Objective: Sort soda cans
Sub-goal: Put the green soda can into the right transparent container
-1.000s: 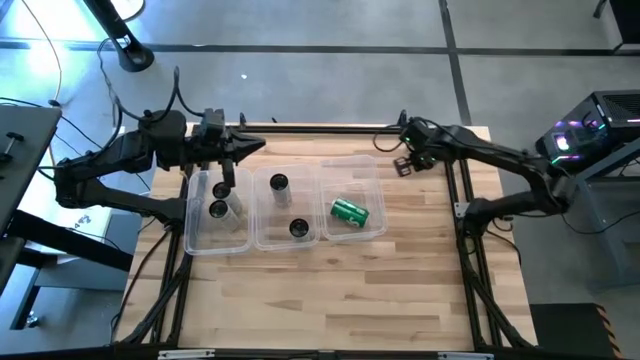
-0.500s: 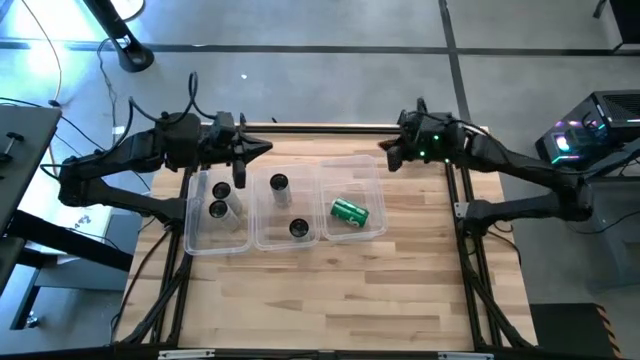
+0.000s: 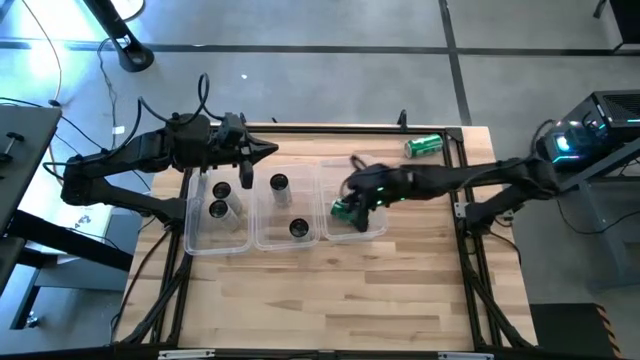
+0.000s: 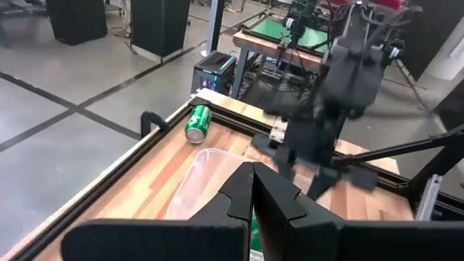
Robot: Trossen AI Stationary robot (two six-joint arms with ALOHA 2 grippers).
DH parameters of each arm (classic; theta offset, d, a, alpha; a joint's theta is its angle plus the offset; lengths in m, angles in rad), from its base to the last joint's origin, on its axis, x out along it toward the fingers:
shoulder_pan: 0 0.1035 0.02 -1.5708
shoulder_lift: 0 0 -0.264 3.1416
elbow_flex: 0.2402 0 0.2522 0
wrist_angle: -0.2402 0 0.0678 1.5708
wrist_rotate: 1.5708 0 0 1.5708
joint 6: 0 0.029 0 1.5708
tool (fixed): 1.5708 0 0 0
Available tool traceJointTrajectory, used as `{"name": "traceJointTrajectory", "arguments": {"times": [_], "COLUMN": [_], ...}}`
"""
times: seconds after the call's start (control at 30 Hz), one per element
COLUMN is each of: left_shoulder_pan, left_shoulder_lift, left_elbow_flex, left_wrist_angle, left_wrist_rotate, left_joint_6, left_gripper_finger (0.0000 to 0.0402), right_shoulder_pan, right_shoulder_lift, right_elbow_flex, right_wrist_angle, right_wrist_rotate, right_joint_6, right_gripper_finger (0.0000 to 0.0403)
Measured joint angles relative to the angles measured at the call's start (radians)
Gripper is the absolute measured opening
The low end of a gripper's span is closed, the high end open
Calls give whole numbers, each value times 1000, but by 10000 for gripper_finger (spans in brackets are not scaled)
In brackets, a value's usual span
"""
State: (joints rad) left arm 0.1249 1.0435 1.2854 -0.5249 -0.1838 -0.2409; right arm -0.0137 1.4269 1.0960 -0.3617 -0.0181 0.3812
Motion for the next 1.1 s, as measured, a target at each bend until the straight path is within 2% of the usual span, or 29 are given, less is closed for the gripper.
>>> {"name": "traceJointTrajectory", "arguments": {"times": [0.2, 0.27, 0.37, 0.47, 0.67, 0.7, 0.77, 0.87, 0.97, 1.1], "left_shoulder_pan": [0, 0, 0, 0, 0, 0, 0, 0, 0, 0], "left_shoulder_lift": [0, -1, -8, -18, -46, -50, -57, -62, -64, -64], "left_elbow_flex": [0, 0, 0, 0, 0, 0, 0, 0, 0, 0], "left_wrist_angle": [-1, -1, -2, -6, -29, -33, -41, -39, -39, -39], "left_wrist_rotate": [48, 52, 52, 52, 52, 52, 51, 51, 48, 46], "left_joint_6": [-15, -15, -12, -8, 18, 23, 35, 54, 77, 89], "left_gripper_finger": [0, 0, 0, 0, 0, 0, 0, 0, 0, 0], "right_shoulder_pan": [28, 29, 27, 8, -56, -67, -84, -96, -117, -125], "right_shoulder_lift": [173, 230, 316, 401, 511, 524, 558, 594, 602, 633], "right_elbow_flex": [164, 222, 306, 351, 339, 340, 331, 323, 330, 330], "right_wrist_angle": [-188, -283, -409, -502, -516, -514, -509, -520, -514, -529], "right_wrist_rotate": [5, 63, 176, 172, -31, -26, 57, 73, -16, -11], "right_joint_6": [-157, -211, -269, -236, -154, -146, -146, -150, -122, -97], "right_gripper_finger": [263, 299, 329, 338, 339, 339, 339, 339, 339, 333]}}
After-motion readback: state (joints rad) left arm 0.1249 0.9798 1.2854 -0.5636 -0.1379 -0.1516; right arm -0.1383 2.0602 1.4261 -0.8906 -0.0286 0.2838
